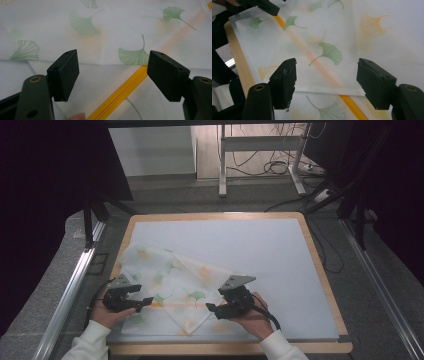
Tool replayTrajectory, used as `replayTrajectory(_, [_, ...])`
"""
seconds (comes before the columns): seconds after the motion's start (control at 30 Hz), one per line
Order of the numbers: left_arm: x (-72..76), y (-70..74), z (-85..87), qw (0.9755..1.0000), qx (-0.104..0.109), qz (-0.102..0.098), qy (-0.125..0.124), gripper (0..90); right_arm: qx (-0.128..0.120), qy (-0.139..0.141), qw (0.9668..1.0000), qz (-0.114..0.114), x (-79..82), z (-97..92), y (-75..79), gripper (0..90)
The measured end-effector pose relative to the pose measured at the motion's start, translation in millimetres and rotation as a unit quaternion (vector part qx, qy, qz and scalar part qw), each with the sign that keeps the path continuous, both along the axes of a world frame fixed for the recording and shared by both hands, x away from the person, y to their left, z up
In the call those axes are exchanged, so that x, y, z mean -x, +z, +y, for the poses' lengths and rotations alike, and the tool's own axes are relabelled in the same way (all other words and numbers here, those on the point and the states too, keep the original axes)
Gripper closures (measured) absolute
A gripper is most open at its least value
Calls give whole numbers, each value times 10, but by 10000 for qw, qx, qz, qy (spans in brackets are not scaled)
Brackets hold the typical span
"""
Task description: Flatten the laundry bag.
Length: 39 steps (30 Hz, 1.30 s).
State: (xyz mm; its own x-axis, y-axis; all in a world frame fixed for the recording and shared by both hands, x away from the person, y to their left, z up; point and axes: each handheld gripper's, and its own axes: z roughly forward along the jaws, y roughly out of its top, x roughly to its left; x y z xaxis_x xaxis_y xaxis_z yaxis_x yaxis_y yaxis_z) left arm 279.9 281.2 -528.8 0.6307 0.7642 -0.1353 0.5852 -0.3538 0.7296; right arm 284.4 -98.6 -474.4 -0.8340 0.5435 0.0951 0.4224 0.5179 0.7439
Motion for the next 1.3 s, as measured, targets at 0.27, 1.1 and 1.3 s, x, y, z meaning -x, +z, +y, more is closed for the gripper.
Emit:
replayTrajectory(0.27, [-6, -11, -3, 10000, -18, 23, 19, 253, 132, 180, 9998, -1, 67, 202, -88, 330])
replayTrajectory(1.1, [-3, 4, -7, 10000, 30, 12, 13, 253, 561, 673, 9958, 264, 177, 689, -320, 325])
replayTrajectory(1.3, [-9, -1, -9, 10000, -12, 19, -5, 253, 746, 753, 9939, 303, 206, 811, -384, 322])
